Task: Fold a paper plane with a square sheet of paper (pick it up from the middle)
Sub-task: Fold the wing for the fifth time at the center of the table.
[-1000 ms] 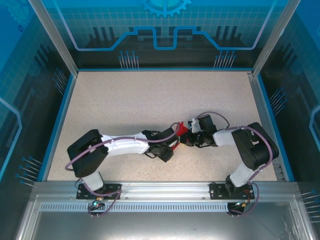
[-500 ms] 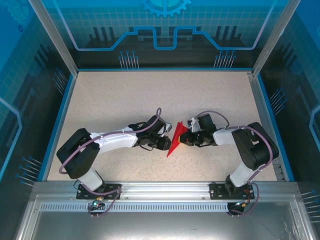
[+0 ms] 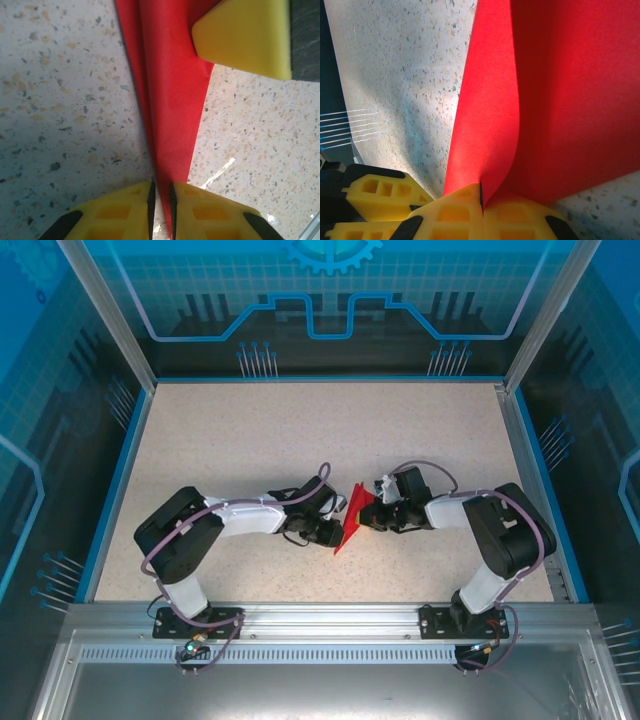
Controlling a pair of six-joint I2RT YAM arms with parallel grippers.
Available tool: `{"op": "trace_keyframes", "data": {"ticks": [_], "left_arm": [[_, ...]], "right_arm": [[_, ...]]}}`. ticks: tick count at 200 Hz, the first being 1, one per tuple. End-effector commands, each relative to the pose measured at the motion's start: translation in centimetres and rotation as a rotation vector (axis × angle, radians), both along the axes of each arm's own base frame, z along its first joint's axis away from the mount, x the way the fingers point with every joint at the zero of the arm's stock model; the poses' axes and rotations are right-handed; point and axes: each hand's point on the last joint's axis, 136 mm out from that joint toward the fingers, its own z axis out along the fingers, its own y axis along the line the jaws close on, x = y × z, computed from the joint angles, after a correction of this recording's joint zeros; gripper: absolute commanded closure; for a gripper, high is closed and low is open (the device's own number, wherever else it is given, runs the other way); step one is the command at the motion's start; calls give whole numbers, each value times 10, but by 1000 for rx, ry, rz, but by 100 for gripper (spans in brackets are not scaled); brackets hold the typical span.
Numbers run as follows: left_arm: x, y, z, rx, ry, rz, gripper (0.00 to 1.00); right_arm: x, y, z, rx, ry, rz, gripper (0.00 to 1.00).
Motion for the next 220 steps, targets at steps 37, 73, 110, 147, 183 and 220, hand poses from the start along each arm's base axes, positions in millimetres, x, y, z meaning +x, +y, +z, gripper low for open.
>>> {"op": "trace_keyframes", "data": {"ticks": [37,73,110,147,183,220], "left_arm": [[-8,-2,-9,6,16,-51,83],[-9,-3,-9,4,18,-54,82],[-10,-3,-10,9,16,-58,81],[-13,-4,-12,19,18,-68,79],[-14,-5,-15,34,20,-83,79],[-15,-8,-16,48,14,-103,79]], "right_arm": [[6,1,-5,13,28,-17,100],[6,0,-9,16,44,-36,100],[6,-5,-14,16,73,-70,99],[5,-8,-19,17,99,-88,99],[5,-11,-23,20,116,-111,99],[1,-15,-27,21,142,-125,98]]}}
